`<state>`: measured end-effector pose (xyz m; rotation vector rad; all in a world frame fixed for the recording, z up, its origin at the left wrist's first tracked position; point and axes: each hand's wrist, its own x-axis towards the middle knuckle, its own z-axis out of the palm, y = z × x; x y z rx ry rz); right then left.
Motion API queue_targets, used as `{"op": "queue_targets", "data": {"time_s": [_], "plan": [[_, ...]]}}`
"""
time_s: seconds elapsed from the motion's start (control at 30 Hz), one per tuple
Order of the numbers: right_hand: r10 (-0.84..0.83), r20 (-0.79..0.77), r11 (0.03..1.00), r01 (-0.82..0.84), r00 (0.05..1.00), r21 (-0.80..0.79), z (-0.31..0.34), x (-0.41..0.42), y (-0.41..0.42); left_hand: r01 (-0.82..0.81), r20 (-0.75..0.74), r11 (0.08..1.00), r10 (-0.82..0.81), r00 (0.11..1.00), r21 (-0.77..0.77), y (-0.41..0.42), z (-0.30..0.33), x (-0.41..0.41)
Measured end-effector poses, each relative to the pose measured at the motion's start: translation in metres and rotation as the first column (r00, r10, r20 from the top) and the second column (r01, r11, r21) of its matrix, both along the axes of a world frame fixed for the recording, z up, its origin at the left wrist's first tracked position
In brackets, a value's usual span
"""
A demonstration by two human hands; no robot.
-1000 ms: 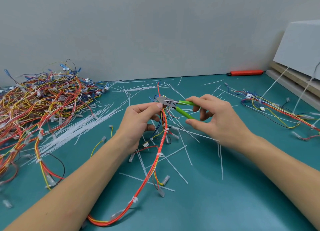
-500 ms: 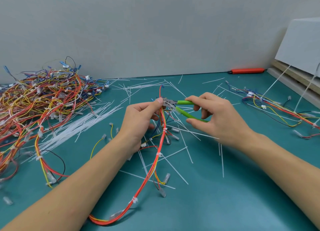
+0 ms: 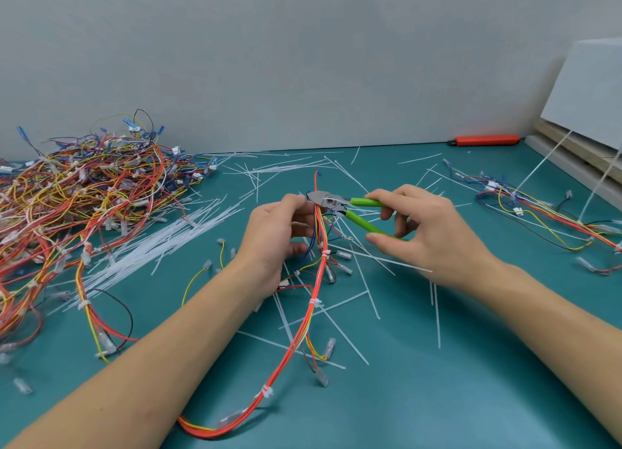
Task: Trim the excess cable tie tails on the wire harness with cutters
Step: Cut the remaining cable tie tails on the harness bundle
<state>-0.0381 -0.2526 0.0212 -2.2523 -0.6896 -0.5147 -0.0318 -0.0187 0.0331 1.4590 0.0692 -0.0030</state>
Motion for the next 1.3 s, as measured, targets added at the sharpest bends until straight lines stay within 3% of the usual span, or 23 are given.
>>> {"op": "queue_targets", "data": {"time_s": [0.4, 0.9, 1.3], "plan": [[0.004, -0.006, 1.0, -0.004, 1.0, 0.022, -0.0024, 0.0028, -0.0021, 0.15, 0.016, 0.989, -0.15, 0.989, 0.001, 0.0041, -0.0042, 0.0012], [0.04, -0.075, 0.999, -0.037, 0.996, 0.031, -0.0049, 0.0017, 0.0006, 0.147, 0.029, 0.988, -0.145, 0.989, -0.049, 0.0026, -0.0064, 0.0028], [0.046, -0.169, 0.998, -0.039, 0.984, 0.043, -0.0031, -0.0039, 0.0024, 0.152, 0.061, 0.988, -0.153, 0.986, 0.012, 0.0035, -0.0042, 0.0012]]}}
